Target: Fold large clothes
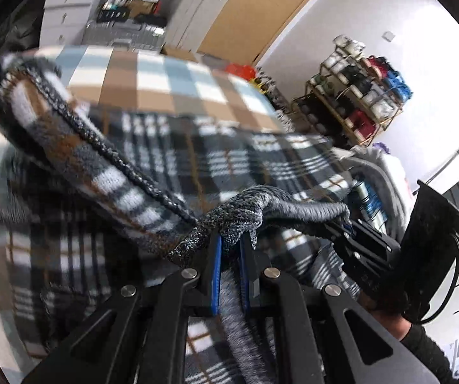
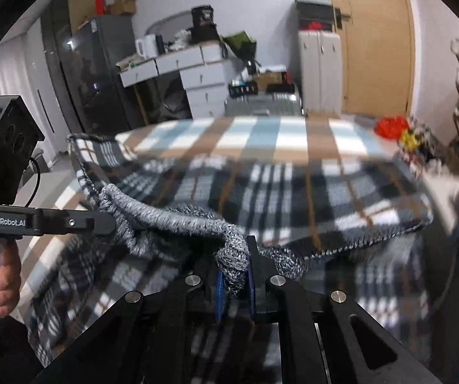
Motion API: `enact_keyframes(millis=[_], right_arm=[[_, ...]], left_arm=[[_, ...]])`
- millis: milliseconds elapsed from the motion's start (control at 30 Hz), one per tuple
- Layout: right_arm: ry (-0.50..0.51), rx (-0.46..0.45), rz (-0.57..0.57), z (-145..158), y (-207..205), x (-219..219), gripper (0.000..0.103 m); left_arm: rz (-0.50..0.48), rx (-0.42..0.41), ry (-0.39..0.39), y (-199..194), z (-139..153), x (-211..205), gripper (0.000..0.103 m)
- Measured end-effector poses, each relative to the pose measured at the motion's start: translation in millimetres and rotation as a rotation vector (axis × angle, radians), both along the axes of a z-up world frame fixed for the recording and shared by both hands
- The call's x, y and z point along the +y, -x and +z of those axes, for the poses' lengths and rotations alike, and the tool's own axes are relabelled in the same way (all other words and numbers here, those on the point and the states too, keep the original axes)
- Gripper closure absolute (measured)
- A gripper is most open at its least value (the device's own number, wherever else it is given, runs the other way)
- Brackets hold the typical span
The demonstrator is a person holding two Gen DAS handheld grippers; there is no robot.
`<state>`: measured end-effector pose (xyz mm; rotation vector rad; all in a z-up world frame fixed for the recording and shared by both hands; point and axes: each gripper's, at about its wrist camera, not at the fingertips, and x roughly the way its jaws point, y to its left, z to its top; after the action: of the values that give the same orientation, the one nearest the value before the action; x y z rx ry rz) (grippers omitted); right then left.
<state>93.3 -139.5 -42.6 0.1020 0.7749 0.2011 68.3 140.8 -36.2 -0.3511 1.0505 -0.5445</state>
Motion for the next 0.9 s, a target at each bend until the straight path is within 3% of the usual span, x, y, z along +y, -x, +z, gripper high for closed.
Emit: enact_keyframes(millis=[133, 333, 367, 433, 500, 600, 633, 700, 767, 833, 900], right_arm=[[0.017, 0.060, -0.014, -21.7, 6.8, 1.8, 0.090], [0.045, 0.139, 0.008, -34.1, 9.7, 7.0, 0.085], [0.038, 0.141, 0.002, -33.9, 10.0, 4.7, 0.085], [0.000, 0.161, 0.001, -34.4, 8.8, -0.8, 0.085], [-0.046, 0.181, 0.002, -35.9, 8.4, -7.7, 0.085], [-0.097, 0.215, 0.009, -36.2, 8.1, -18.0, 0.083], [-0.116, 0.228, 0.009, -35.6, 8.5, -22.8, 0.080], [-0.133, 0.266, 0.003, -39.8, 12.5, -27.6, 0.068], [-0.145, 0.304, -0.018, -41.6, 15.0, -35.4, 0.066], [-0.161, 0.292, -0.024, -37.4, 21.9, -40.9, 0.065], [-0.188, 0.251, -0.030, -25.9, 27.7, -46.2, 0.065]], left_arm=[[0.013, 0.016, 0.000, -1.5, -10.0, 1.4, 0.098], [-0.037, 0.044, -0.064, 7.0, -10.1, -4.6, 0.090], [-0.065, 0.044, -0.058, 10.8, -7.7, -5.4, 0.086], [-0.130, 0.072, -0.023, 19.0, -1.2, -8.1, 0.059], [-0.197, 0.075, 0.021, 27.1, 8.6, -10.6, 0.046], [-0.285, -0.057, 0.057, 44.6, 47.9, -15.3, 0.045], [-0.289, -0.098, 0.061, 45.9, 57.7, -16.0, 0.036], [-0.228, -0.214, 0.004, 43.0, 77.0, -15.7, 0.025], [-0.105, -0.284, -0.065, 21.8, 87.2, -15.3, 0.025], [0.007, -0.276, -0.075, -0.9, 81.4, -1.2, 0.025], [0.069, -0.206, -0.035, -25.1, 63.8, 12.0, 0.025]])
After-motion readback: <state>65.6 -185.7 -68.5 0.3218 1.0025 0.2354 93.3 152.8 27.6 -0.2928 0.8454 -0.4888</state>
